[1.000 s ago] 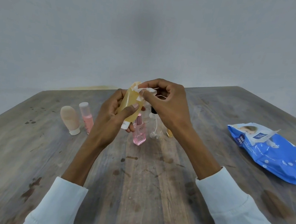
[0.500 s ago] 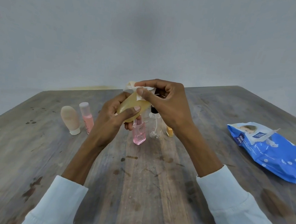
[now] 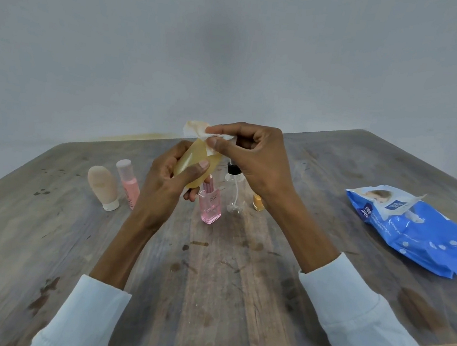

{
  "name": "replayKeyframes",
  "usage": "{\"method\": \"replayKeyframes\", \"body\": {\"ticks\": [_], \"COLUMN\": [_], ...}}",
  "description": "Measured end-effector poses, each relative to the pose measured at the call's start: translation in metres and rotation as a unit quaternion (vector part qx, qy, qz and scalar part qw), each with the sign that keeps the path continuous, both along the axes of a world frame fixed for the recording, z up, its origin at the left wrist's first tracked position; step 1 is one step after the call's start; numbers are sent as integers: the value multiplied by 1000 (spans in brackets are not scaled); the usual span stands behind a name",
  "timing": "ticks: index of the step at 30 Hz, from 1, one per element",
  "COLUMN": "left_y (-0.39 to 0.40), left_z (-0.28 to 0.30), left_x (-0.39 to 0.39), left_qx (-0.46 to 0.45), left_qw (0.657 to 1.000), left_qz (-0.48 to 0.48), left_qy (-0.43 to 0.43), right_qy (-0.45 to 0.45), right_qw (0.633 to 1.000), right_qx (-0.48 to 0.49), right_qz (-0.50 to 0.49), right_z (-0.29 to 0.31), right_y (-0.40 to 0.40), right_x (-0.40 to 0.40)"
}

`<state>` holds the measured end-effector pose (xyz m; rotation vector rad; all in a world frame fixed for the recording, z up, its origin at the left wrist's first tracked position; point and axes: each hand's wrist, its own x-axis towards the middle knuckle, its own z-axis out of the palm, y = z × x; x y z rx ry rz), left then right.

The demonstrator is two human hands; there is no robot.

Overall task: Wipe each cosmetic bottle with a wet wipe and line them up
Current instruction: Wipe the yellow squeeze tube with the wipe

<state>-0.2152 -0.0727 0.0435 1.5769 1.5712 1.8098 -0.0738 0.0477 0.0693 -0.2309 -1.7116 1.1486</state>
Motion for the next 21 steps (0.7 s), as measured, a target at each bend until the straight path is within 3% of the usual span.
{"method": "replayKeyframes", "body": {"ticks": [7, 13, 21], "left_y": [0, 5, 12], "left_z": [-3, -5, -8], "left_x": [6, 2, 6], "left_qx": [-41, -17, 8], "left_qw": [996, 999, 998], "left_qz": [19, 30, 58], "left_qy": [83, 6, -27], "right_qy": [-42, -12, 35], "right_qw": [998, 1000, 998], "right_qx": [46, 11, -5], "right_qz": [-22, -18, -47], "right_z": [-1, -3, -6], "right_y": [-1, -2, -6], "right_x": [-3, -6, -14]}}
